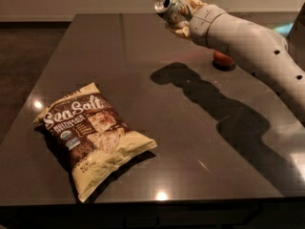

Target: Knock 7up can over

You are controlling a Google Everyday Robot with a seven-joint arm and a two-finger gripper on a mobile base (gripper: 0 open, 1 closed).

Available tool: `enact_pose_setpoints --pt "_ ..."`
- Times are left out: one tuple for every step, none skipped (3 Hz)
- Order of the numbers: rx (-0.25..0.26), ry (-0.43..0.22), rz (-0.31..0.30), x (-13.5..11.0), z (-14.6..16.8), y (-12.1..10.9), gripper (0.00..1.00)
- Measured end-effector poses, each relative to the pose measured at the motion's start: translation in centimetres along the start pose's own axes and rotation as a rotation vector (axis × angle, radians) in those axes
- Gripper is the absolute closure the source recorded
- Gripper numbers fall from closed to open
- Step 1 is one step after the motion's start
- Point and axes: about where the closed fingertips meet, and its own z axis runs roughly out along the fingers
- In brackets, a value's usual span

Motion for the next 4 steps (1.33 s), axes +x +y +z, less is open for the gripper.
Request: enact_pose_setpoints --pt "0.016 -0.036 -0.129 -0.6 -1.0 -0.8 1.00" --pt "0.018 -0.053 -0.218 -1.5 -0.8 -0.6 1.00" --pt "0.018 -0.050 -0.232 -1.5 -0.8 -0.8 1.00" --pt "0.020 -0.048 -0.284 -1.6 -0.9 -1.4 1.00"
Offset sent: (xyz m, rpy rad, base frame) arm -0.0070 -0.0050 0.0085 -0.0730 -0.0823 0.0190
